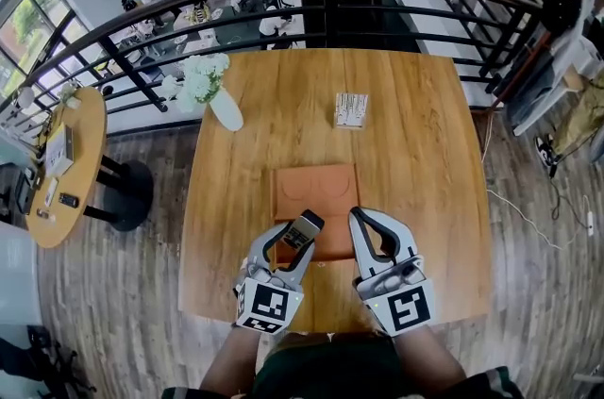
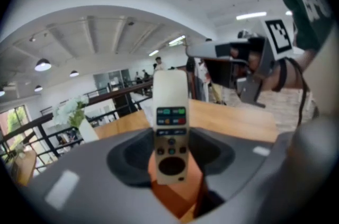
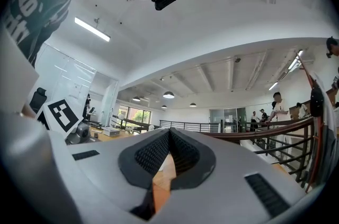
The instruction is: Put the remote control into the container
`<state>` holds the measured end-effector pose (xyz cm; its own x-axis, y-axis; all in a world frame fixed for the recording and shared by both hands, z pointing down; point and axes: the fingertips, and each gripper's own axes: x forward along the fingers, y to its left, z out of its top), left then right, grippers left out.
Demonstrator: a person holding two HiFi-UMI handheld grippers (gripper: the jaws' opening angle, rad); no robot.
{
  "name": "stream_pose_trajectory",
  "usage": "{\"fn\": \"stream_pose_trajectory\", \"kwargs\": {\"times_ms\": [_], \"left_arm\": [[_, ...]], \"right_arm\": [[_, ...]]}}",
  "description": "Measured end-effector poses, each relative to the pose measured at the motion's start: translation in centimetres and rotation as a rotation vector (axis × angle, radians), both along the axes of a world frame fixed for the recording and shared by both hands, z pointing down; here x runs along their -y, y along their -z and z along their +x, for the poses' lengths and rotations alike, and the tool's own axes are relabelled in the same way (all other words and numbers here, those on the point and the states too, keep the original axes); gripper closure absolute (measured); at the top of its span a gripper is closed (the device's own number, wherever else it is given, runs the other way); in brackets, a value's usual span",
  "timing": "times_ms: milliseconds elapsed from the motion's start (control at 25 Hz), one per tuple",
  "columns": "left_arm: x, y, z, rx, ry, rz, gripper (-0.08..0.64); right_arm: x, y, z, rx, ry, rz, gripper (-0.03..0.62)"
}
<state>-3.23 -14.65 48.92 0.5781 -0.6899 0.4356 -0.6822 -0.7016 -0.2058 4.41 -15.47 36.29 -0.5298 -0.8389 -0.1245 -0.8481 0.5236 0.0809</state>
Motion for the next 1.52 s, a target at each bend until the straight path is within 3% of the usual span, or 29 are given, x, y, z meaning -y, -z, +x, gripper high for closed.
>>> {"fn": "stream_pose_trajectory", "kwargs": {"times_ms": [120, 480, 960, 1120, 1520], "left_arm": [[0.4, -2.1, 0.2, 0.056, -0.043, -0.031, 0.359], [1.1, -6.5, 0.3, 0.131, -0.126, -0.132, 0.359], [0.7, -11.0, 1.3, 0.336, -0.310, -0.227, 0.359], [0.7, -12.8, 1.2, 0.445, -0.382, -0.245, 0.359], [0.4, -17.1, 2.2, 0.595, -0.507, -0.332, 0.359]], "right_arm": [[0.4, -0.2, 0.1, 0.001, -0.006, -0.002, 0.575], [0.8, -0.8, -0.5, 0.000, -0.023, -0.017, 0.576], [1.8, -3.4, -0.5, -0.033, -0.039, -0.042, 0.576], [2.1, -3.9, -0.6, -0.020, -0.035, -0.053, 0.575], [2.7, -5.5, 0.6, 0.010, -0.050, -0.087, 0.576]]}}
